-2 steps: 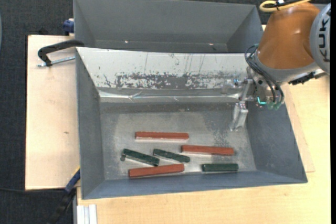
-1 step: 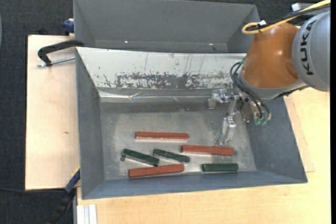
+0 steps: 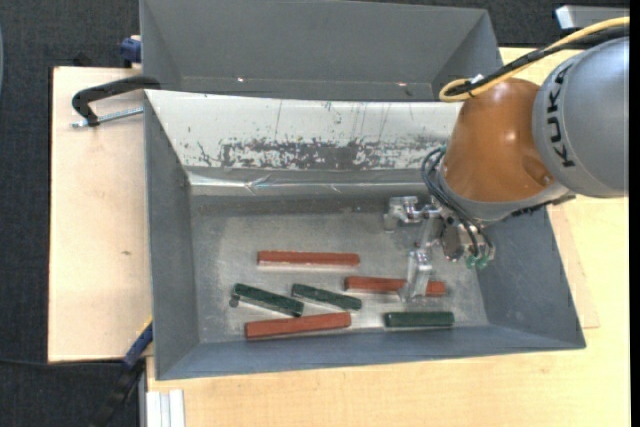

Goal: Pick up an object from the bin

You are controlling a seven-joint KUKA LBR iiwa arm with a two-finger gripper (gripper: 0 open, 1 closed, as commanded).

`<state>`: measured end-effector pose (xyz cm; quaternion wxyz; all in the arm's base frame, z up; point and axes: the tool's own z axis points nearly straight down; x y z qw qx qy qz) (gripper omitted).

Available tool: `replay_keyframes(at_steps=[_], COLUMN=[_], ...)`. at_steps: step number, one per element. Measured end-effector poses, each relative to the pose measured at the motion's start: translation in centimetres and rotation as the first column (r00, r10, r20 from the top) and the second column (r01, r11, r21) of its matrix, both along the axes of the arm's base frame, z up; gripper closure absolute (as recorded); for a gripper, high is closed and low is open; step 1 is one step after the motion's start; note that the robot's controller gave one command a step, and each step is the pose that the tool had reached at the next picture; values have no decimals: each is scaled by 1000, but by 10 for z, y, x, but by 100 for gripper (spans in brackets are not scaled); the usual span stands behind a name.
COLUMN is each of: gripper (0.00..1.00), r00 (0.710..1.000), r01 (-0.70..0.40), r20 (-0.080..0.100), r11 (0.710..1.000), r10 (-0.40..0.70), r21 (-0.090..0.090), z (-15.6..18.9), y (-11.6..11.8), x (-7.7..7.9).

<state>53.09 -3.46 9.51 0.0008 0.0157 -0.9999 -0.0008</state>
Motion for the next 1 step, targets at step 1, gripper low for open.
replay_keyframes(at_steps=[1], gripper=[100], r00=[998], r01=[-62], r20=[1], r11=[998], r10=[62], r21=[0], z=[-25], y=[45], x=[-33])
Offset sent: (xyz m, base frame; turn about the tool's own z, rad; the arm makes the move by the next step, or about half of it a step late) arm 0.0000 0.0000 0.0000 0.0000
